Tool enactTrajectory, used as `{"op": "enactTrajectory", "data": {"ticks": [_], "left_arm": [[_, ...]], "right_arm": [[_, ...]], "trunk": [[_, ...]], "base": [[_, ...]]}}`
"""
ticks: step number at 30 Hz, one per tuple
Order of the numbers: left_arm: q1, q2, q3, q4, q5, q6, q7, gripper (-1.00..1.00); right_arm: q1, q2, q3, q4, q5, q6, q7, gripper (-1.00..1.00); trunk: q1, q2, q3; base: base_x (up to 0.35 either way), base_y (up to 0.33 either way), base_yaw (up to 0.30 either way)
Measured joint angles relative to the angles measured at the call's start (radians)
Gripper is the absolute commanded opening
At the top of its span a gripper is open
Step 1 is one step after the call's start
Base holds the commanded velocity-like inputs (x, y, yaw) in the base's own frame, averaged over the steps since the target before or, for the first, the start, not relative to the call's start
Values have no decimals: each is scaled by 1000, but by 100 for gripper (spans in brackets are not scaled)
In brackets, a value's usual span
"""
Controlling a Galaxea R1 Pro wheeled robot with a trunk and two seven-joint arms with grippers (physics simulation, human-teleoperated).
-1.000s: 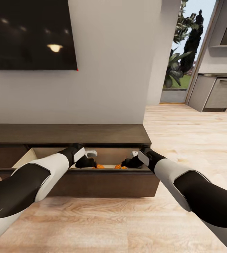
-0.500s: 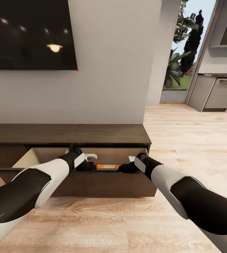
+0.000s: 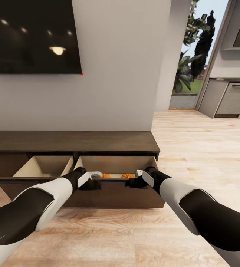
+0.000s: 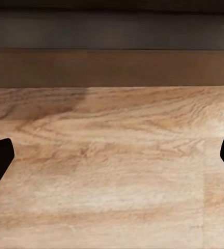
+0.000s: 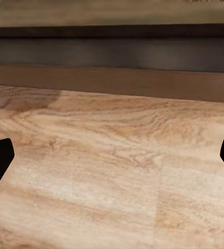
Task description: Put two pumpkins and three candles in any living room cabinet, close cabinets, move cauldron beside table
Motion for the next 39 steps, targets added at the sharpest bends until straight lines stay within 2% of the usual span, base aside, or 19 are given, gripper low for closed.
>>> {"op": "enactTrajectory", "data": {"ticks": [5, 9, 10, 13, 19, 25, 31, 33, 36, 39], "left_arm": [[26, 6, 0, 0, 0, -19, 0, 100], [34, 8, 0, 0, 1, -46, 0, 100], [50, 9, 0, 0, 0, -81, 0, 100], [83, 12, 1, 0, -1, -129, 1, 100], [103, 13, 1, 0, -1, -166, 1, 100], [108, 12, 1, 0, 0, -222, 1, 100], [142, 13, 2, -1, 1, -309, 1, 100], [152, 13, 2, -1, 1, -329, 1, 100], [170, 12, 2, -1, 1, -372, 1, 100], [176, 12, 2, -1, 1, -398, 1, 100]], "right_arm": [[1, 0, -1, 2, 0, -27, 0, 100], [2, 0, -1, 12, 1, -41, 0, 100], [17, 0, 0, 13, 1, -54, 1, 100], [58, 0, 0, 14, 2, -114, 2, 100], [84, -1, -1, 15, 3, -188, 2, 100], [114, -2, -2, 18, 4, -203, 1, 100], [137, -2, -2, 20, 2, -212, 1, 100], [139, -2, -2, 20, 2, -238, 2, 100], [163, -2, -1, 20, 6, -349, 2, 100], [179, -2, -1, 20, 6, -391, 1, 100]], "trunk": [[0, 0, 0], [2, -1, -15], [2, -1, -19], [4, -2, -31], [6, -3, -54], [9, -5, -77], [12, -6, -101], [13, -7, -108], [14, -7, -120], [15, -8, -131]], "base": [[0, 0, 0], [0, 0, 0], [0, 0, 0], [0, 0, 0], [0, 0, 0], [0, 0, 0], [0, 0, 0], [0, 0, 0], [0, 0, 0], [0, 0, 0]]}}
